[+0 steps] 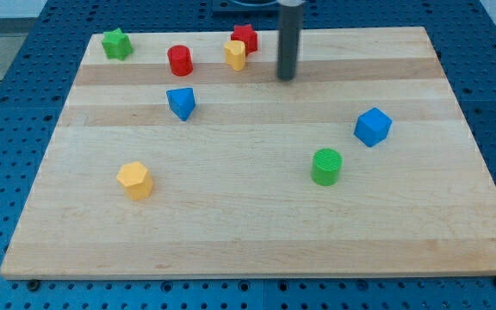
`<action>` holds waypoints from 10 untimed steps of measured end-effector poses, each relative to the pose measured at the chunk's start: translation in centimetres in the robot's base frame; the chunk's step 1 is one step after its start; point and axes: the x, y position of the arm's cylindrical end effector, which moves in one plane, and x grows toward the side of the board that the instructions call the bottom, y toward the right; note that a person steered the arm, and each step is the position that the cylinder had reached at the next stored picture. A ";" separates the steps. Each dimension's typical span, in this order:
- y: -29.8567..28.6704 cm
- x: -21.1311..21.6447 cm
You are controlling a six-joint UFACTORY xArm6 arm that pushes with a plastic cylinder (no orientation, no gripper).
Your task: Move the red circle towards the center
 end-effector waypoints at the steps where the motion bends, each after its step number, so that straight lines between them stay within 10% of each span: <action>1: -8.8 0.7; 4: -24.8 -4.3; 10: -6.3 5.4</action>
